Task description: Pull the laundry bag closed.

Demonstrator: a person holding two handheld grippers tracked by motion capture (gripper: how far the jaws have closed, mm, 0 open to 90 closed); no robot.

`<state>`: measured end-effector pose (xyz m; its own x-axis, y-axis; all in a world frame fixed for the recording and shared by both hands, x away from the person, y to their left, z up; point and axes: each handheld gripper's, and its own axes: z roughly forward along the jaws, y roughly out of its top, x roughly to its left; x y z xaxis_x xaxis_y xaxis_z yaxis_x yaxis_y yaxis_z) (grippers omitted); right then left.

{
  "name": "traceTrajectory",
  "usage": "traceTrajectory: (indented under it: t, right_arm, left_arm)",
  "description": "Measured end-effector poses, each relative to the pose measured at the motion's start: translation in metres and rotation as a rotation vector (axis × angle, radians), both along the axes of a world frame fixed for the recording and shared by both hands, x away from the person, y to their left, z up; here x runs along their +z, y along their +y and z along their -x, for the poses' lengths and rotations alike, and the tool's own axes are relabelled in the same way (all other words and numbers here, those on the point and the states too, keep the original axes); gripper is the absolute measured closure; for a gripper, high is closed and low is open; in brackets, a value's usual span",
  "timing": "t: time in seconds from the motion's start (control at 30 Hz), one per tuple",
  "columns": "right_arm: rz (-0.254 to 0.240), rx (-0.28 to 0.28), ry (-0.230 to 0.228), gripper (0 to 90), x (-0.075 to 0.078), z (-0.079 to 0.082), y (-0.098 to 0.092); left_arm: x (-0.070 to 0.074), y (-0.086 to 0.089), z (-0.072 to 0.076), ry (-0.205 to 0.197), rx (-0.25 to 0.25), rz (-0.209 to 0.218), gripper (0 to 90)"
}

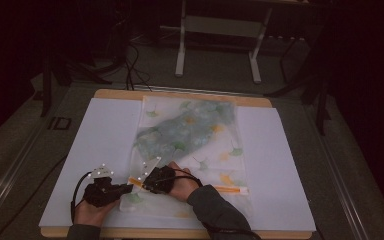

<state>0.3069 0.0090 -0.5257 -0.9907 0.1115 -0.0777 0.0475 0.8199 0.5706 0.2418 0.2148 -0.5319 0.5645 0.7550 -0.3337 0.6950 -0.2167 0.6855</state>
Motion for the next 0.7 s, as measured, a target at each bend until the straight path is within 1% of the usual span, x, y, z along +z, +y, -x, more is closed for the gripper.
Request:
traceTrajectory:
  t: [0.2, 0.7]
  right_arm:
    - [0.007, -0.001, -0.003, 84.4, 0.0, 0.0, -0.004]
    - [0.061, 0.01, -0.019, 84.5, 0.004, 0.002, -0.011]
  left_arm:
    - [0.001, 0.001, 0.0, -0.006, 0.001, 0.007, 88.5]
    - [0.001, 0.002, 0.001, -0.008, -0.002, 0.013, 88.5]
